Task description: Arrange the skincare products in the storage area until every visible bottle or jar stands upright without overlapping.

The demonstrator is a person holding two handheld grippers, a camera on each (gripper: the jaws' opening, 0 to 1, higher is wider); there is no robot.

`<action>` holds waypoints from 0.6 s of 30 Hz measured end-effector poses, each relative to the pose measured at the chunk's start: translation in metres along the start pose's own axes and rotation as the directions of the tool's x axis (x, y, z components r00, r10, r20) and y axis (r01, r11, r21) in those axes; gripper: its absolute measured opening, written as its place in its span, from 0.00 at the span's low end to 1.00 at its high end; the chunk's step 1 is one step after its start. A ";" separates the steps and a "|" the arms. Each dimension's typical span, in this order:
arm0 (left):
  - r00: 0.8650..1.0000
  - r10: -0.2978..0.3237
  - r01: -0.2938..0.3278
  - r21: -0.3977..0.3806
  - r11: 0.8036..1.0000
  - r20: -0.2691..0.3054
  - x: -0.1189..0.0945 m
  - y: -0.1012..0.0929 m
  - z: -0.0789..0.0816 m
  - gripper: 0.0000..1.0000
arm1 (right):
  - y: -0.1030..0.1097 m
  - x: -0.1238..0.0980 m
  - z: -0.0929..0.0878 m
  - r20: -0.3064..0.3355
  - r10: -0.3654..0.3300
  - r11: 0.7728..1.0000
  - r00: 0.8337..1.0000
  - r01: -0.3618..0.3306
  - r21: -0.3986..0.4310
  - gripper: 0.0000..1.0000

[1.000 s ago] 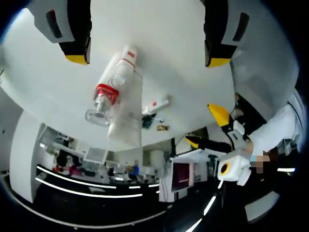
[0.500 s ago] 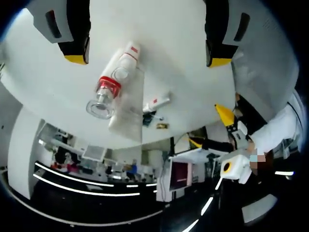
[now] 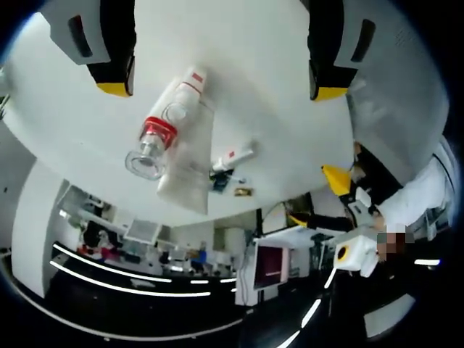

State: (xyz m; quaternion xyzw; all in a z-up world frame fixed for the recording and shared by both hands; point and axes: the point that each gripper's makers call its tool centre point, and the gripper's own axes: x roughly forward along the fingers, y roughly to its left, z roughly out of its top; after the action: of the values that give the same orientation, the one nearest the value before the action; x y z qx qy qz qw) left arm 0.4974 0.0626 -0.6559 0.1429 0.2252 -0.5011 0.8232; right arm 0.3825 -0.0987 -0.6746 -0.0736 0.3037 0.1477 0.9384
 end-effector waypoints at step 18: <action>0.994 -0.106 0.106 0.029 0.994 0.007 -0.021 0.007 -0.008 1.00 | 0.039 -0.004 0.013 -0.014 -0.061 0.998 0.998 0.061 0.030 0.98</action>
State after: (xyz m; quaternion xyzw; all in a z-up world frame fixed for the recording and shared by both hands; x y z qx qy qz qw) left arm 0.4934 0.0852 -0.6520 0.1404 0.2221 -0.5479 0.7942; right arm 0.3739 -0.0598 -0.6636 -0.0697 0.3094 0.1138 0.9415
